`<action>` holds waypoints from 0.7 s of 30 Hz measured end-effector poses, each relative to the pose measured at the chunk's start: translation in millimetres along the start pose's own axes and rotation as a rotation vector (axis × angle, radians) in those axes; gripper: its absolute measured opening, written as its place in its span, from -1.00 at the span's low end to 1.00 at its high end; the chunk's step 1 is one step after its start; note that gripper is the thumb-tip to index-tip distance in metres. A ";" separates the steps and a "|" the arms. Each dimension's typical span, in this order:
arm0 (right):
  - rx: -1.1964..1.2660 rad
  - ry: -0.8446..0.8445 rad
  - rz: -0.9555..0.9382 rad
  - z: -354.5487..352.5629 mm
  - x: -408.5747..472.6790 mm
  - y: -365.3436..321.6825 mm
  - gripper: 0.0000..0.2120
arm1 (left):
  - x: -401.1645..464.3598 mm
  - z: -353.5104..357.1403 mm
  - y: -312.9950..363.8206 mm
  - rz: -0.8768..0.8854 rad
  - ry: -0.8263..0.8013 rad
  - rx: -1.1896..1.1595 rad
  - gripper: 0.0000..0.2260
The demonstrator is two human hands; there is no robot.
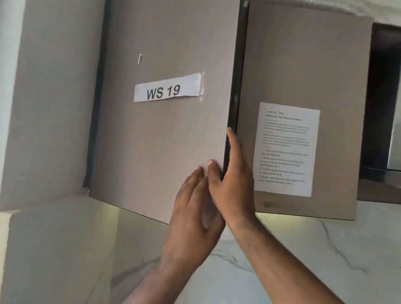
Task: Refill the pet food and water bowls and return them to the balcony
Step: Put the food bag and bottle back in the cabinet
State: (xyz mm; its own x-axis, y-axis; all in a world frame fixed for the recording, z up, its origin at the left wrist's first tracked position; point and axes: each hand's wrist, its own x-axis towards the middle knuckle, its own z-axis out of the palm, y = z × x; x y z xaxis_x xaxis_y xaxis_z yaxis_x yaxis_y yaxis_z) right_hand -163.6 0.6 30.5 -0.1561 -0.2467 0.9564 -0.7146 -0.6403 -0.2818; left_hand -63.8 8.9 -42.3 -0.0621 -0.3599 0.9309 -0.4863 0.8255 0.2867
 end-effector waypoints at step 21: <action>-0.777 -0.153 -0.224 85.1 57.7 179.9 -0.36 | 54.2 75.1 -157.5 -0.038 -0.077 0.376 -0.34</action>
State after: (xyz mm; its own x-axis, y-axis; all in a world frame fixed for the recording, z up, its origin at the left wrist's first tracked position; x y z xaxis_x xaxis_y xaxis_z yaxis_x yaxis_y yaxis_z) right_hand -243.2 -190.7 28.5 0.1008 -0.3055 0.9468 -0.9947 -0.0135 0.1016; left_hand -56.0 -173.2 -53.9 -0.0960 -0.4303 0.8976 -0.7742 0.5990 0.2044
